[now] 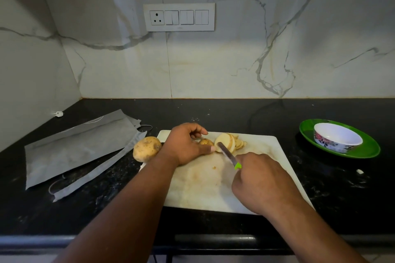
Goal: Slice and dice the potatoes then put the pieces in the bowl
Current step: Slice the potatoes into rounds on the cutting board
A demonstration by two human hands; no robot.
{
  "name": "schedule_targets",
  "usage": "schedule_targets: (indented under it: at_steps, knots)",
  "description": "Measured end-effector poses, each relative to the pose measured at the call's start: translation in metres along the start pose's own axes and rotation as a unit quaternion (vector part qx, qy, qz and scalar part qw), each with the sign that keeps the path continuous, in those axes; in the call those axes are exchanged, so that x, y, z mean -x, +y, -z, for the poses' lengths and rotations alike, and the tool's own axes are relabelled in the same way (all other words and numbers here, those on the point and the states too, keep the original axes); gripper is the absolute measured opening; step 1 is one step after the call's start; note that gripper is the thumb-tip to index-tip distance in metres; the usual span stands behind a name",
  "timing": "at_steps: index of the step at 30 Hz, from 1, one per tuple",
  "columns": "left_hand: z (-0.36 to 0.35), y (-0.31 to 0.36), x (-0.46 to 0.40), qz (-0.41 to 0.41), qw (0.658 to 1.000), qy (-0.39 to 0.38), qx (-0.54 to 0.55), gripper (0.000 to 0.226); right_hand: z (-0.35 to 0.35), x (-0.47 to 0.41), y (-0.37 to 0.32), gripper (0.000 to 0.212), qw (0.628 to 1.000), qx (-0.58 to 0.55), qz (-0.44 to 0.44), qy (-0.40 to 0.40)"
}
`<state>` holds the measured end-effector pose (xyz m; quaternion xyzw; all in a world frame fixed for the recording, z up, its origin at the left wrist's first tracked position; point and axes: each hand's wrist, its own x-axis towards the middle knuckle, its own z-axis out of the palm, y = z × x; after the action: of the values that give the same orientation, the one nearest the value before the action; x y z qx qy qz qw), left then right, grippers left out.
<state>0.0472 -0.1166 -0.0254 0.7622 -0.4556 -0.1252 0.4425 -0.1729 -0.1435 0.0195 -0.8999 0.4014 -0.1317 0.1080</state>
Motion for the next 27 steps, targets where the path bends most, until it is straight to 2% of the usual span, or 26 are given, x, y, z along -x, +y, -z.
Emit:
schedule_targets:
  at_steps: [6,10,14,18,23,27]
  knots:
    - [0.001,0.0,0.001,-0.021,0.999,-0.031,-0.027,0.033,0.001,-0.005,-0.001,0.022,0.999,0.009,0.003,0.034]
    - [0.002,0.0,0.002,-0.036,0.998,-0.058,-0.014,0.045,0.001,-0.008,-0.001,0.026,0.999,0.011,0.013,0.04]
    - [0.001,-0.003,-0.002,-0.021,0.999,-0.033,-0.003,0.041,-0.003,-0.008,-0.004,0.036,0.999,0.009,0.027,0.032]
    - [0.001,-0.004,-0.003,-0.02,0.999,-0.029,0.005,0.033,-0.004,-0.009,-0.003,0.036,0.999,0.017,0.026,0.028]
    - [0.001,-0.001,-0.001,-0.005,0.999,-0.038,0.035,0.046,-0.001,-0.013,-0.003,0.039,0.999,0.04,0.016,0.033]
    - [0.003,-0.002,0.0,-0.01,0.998,-0.03,0.046,0.038,-0.006,-0.009,-0.012,0.048,0.998,0.026,0.038,0.053]
